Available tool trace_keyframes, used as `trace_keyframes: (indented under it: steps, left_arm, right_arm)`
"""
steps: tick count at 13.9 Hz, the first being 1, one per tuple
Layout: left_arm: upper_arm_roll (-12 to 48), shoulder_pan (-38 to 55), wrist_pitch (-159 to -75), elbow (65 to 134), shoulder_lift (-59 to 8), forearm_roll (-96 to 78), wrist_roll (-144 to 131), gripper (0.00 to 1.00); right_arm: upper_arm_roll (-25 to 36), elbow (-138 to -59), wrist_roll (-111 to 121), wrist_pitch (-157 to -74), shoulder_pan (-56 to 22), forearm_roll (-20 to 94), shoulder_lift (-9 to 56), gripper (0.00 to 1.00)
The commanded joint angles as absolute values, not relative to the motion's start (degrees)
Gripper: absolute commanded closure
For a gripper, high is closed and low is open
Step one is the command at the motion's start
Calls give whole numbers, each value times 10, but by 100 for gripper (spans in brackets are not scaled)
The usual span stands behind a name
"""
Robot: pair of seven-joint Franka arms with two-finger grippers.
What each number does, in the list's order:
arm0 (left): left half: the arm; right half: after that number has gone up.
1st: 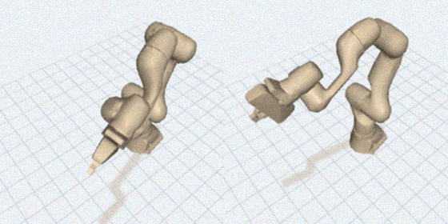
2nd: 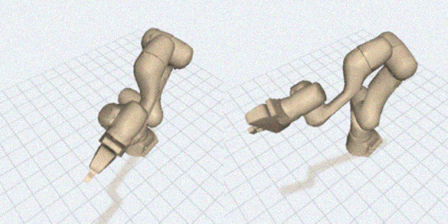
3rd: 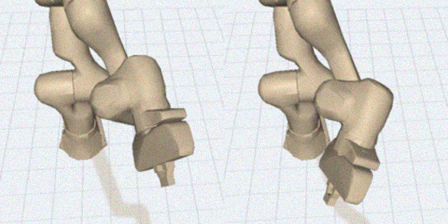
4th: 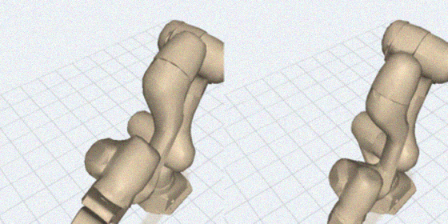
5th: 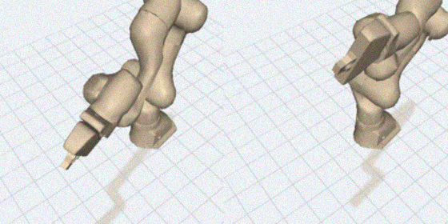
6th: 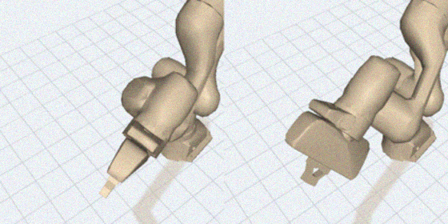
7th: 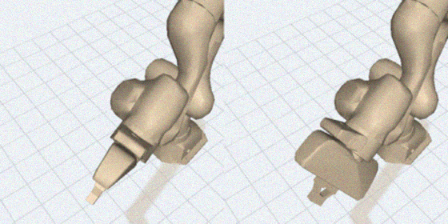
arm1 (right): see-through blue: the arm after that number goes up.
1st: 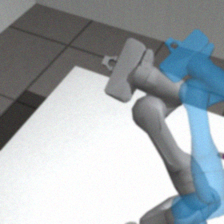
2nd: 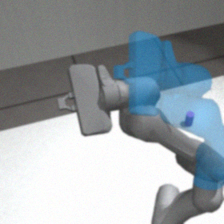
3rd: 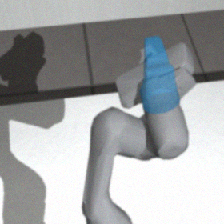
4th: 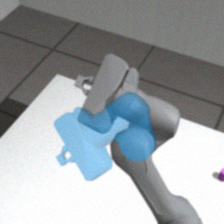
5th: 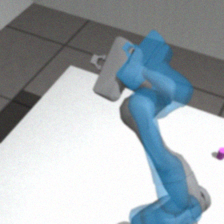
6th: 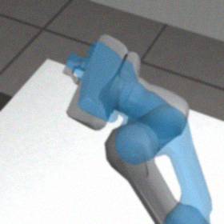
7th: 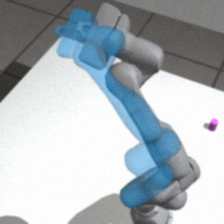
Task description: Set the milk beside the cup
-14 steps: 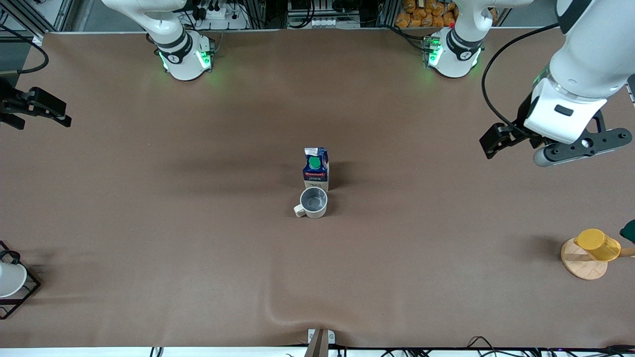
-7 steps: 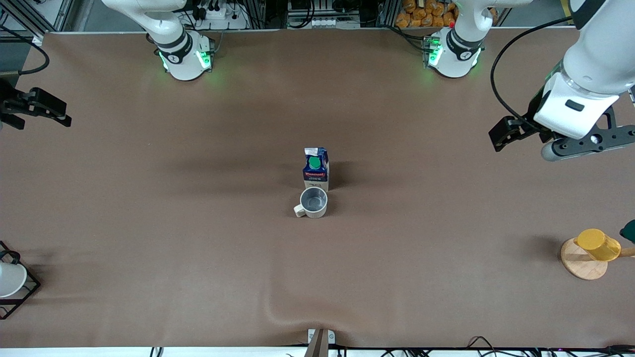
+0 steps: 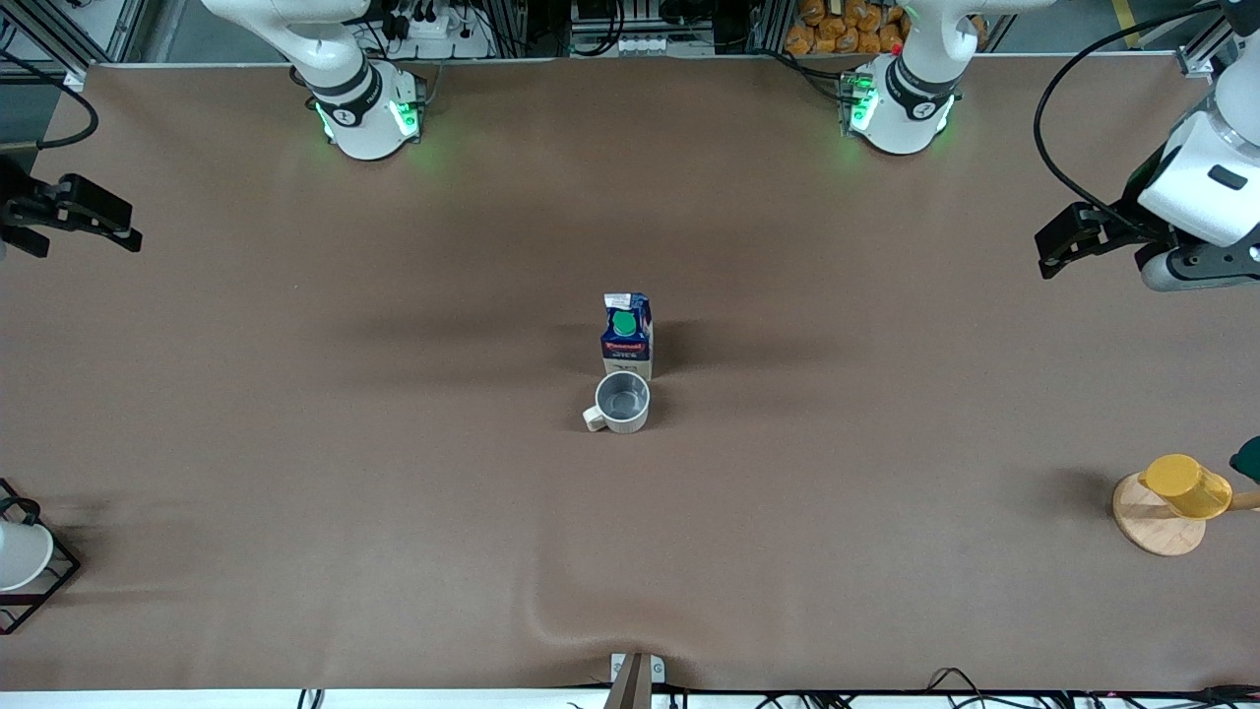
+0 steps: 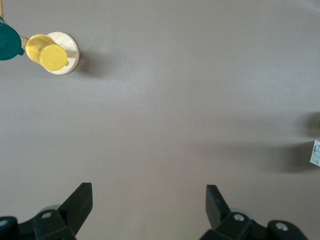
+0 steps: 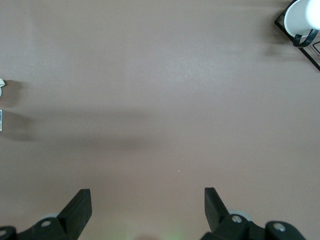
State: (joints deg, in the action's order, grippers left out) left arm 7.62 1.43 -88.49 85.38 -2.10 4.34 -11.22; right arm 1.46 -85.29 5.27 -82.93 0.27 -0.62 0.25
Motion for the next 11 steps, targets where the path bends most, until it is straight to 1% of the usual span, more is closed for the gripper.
trace_keyframes:
  steps: [1,11]
  left_arm:
    - [74,16,-877,852,-18,5,-107,0]
    - [73,13,-856,849,-21,9,-105,0]
  right_arm:
    - [12,-852,59,-824,4,-14,1,0]
    - [12,-851,59,-825,7,-15,2,0]
